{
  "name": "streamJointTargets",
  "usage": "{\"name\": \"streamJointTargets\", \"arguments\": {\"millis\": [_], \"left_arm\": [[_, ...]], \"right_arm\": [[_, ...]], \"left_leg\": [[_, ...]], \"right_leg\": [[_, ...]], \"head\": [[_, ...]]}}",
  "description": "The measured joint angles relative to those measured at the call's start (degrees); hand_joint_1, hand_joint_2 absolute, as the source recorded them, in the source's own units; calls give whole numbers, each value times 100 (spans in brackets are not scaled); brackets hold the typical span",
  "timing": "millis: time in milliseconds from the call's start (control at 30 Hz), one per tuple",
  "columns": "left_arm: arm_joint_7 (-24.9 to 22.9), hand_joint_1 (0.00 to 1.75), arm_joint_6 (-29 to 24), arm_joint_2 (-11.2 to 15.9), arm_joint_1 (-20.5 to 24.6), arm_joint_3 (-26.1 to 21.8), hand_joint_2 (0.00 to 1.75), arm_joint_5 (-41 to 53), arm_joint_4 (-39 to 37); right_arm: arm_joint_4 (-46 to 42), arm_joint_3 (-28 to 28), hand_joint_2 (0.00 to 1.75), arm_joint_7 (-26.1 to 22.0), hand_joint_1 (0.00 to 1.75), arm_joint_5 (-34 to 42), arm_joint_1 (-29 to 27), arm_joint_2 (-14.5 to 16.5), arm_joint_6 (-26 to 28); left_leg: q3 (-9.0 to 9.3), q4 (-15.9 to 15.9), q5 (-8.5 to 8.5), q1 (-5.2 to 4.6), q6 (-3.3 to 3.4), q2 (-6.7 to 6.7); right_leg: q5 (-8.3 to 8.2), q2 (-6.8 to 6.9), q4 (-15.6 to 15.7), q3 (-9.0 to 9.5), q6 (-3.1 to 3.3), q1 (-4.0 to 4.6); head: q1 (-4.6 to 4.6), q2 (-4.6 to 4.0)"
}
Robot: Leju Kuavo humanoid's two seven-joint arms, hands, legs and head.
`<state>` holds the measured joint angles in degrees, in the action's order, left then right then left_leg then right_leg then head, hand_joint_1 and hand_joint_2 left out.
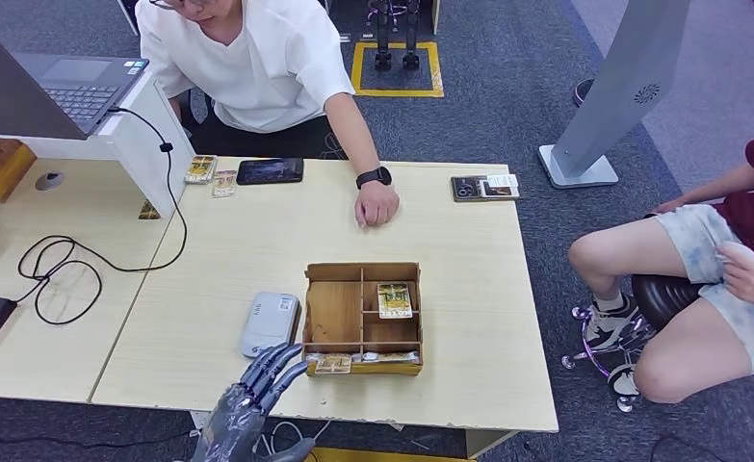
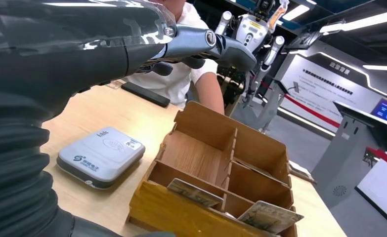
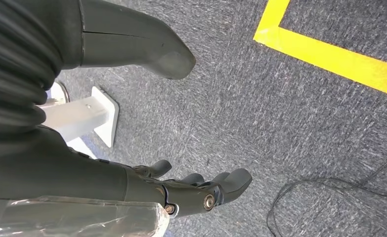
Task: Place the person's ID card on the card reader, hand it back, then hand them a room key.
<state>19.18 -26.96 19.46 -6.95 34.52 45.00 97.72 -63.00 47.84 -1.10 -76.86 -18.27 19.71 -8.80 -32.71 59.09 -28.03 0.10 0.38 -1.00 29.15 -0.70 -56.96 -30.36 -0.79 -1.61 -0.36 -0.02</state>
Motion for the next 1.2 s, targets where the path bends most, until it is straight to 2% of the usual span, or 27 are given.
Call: {"name": "streamJointTargets", "arguments": {"millis": [267, 500, 733, 933, 1200], "left_arm": [[-231, 0, 43, 19, 101, 195, 175, 242, -120], [-1288, 0, -362, -223, 141, 263, 175, 967, -395], [-1952, 0, -572, -558, 187, 263, 175, 1504, -581], [-2143, 0, -614, -834, 250, 263, 175, 1733, -704], [-2280, 0, -512, -1007, 331, 263, 175, 2025, -837]], "right_arm": [[54, 115, 175, -22, 0, -103, 78, 0, 1], [108, 159, 175, 13, 0, -51, 116, 0, 18], [110, 55, 175, 199, 0, 155, 74, 2, 20], [110, -35, 175, 249, 0, 220, 54, 3, 21], [110, -69, 175, 301, 0, 220, 50, 4, 21]], "left_leg": [[1, 0, 0, 0, 0, 0], [1, 0, 0, 0, 0, -1], [1, 0, 0, 0, 0, 0], [1, 0, 0, 0, 0, 0], [1, 0, 0, 0, 0, 0]], "right_leg": [[0, 0, 0, 0, 0, 0], [0, 0, 0, 1, 0, 0], [0, 0, 0, 0, 0, 0], [-1, 0, 0, 2, 0, 0], [-1, 0, 0, 5, 0, 0]], "head": [[-1, 0], [-1, 0], [-1, 0], [-1, 0], [0, 0]]}}
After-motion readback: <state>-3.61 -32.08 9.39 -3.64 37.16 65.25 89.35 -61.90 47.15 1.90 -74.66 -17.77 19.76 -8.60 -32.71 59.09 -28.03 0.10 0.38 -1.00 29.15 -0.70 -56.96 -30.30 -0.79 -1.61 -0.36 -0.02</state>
